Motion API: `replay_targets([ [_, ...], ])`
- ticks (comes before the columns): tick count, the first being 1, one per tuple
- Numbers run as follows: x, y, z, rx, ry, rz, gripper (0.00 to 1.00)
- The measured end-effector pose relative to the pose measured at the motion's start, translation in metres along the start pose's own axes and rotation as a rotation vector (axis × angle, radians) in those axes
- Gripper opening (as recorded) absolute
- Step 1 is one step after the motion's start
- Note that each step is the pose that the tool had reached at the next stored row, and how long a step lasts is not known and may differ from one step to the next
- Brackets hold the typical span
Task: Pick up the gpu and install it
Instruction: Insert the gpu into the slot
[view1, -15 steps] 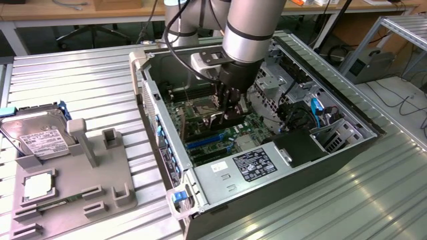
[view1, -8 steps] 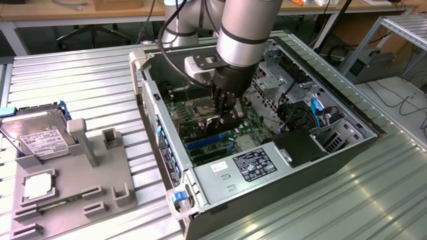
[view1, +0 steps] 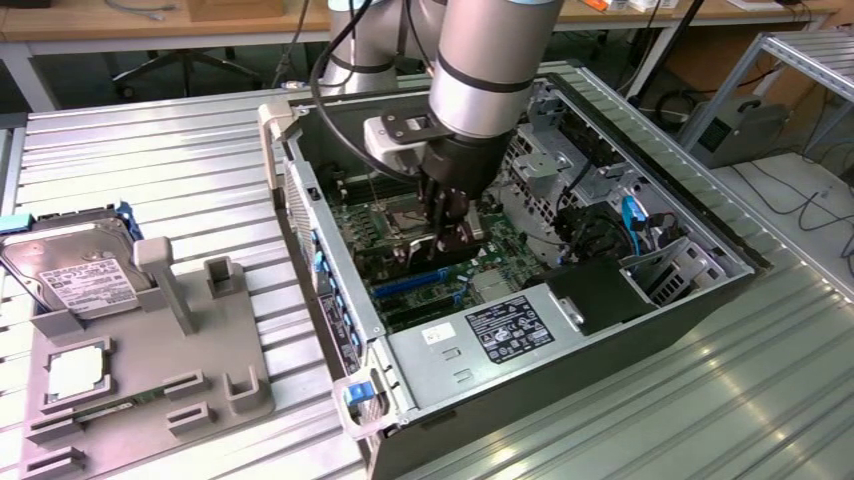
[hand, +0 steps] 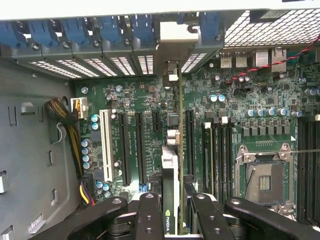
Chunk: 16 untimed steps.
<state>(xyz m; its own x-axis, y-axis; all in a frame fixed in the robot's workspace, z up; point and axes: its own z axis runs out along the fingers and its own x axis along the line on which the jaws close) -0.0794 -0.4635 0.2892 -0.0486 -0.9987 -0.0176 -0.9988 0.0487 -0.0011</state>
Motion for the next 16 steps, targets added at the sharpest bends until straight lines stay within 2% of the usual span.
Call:
replay_targets([
  [16,-0.0015,0.0034,0.0005,0.0,0.0,0.0,0.27],
])
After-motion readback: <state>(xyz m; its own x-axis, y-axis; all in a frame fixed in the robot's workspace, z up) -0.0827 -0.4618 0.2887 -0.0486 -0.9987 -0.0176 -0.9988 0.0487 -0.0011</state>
